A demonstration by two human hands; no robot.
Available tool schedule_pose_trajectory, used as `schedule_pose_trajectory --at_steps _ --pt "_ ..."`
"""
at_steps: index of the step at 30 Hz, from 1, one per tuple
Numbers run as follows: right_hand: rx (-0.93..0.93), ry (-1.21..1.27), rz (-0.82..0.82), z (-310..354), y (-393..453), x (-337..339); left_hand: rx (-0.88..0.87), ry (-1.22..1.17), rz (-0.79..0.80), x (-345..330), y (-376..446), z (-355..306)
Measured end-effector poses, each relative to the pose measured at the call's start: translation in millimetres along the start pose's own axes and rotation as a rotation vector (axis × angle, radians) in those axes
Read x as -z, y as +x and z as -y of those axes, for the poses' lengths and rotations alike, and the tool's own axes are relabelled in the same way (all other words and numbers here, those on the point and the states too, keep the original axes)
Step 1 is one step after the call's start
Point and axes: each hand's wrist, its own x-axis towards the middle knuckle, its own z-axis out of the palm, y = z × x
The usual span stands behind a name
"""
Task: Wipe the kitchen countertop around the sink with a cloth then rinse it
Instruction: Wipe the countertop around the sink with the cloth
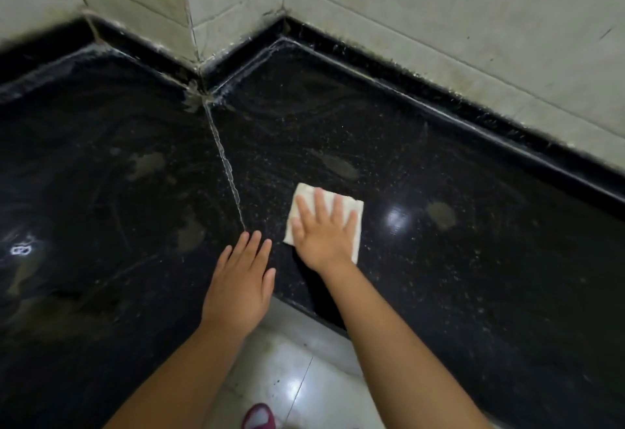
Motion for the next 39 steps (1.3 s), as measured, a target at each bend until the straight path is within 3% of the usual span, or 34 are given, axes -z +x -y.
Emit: schedule_pose_trajectory --at_steps 5,11,14,17,20,24,29,34,39 --pt "0.146 -0.101 -0.034 -43.0 -70.5 -23.6 0.029 -0.144 0.005 5.5 -3.2 -0.9" --pt "-0.364 -0.054 -0.042 -184.9 -145.8 -18.5 0.112 -0.151 -0.048 19.6 4.6 -14.4" --pt "-0.622 0.143 -0.131 -240.6 -138.3 -0.7 0.054 -0.136 -0.101 11.8 9.6 -29.1" --pt "-0.743 0.229 -0.182 -261.8 -89.6 27.0 -0.02 -0.136 -0.1 2.7 19.0 -56.3" --pt "-0.689 0.234 -0.144 -257.1 -22.9 49.9 -0.031 -0.124 -0.079 -2.0 24.6 -80.6" --pt "-0.359 0.139 -0.066 -196.5 33.6 53.6 0.029 -0.161 -0.058 -5.9 32.8 -102.3" --pt "0.067 -0.051 -0.121 -152.3 -13.4 11.0 0.146 -0.213 -0.117 -6.3 52.8 -123.7" --pt "0.049 -0.095 -0.145 -261.0 -103.8 -19.4 0.166 -0.233 -0.145 -9.9 76.6 -146.8" --pt "-0.391 -0.025 -0.167 -384.0 -76.5 38.8 0.216 -0.124 -0.112 -22.7 83.0 -170.4"
